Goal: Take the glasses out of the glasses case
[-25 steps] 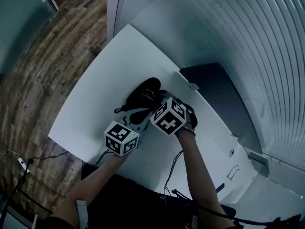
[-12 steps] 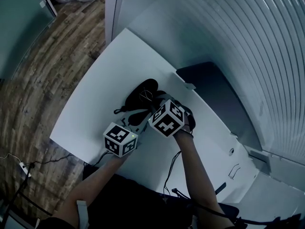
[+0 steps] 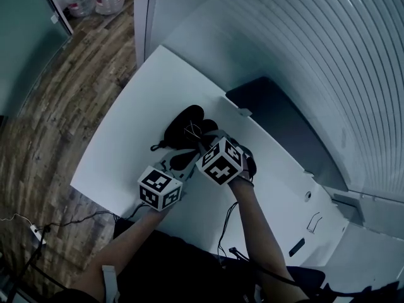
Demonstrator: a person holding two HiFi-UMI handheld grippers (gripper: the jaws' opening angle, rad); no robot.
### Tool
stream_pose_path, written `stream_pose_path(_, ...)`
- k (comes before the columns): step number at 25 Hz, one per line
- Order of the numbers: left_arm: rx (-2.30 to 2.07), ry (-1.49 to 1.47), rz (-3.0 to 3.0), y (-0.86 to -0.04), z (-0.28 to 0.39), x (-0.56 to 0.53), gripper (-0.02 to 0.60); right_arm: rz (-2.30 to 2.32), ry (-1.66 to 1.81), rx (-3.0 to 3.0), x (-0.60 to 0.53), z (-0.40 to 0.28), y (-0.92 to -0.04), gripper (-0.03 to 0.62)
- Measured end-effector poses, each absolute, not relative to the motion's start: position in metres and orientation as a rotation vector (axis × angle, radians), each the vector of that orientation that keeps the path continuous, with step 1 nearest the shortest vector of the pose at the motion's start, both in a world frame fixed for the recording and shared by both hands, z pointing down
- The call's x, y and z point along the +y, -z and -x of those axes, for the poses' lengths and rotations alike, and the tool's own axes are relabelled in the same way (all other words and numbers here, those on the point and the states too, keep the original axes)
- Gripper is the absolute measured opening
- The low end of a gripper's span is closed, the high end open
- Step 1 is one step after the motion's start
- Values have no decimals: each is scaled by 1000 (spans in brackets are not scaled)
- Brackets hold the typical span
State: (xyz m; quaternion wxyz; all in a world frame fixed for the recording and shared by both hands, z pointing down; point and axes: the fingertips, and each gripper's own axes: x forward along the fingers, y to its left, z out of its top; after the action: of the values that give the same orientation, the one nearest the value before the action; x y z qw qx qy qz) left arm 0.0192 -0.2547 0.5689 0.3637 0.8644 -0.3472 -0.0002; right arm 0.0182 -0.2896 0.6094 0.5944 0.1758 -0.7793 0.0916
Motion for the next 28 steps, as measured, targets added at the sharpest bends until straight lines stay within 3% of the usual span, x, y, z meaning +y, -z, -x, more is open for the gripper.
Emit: stream_pose_path(28,-823,-144,-2385,-522,-23,-188,6,-576,-228,-1932,-228,-20,-557,40)
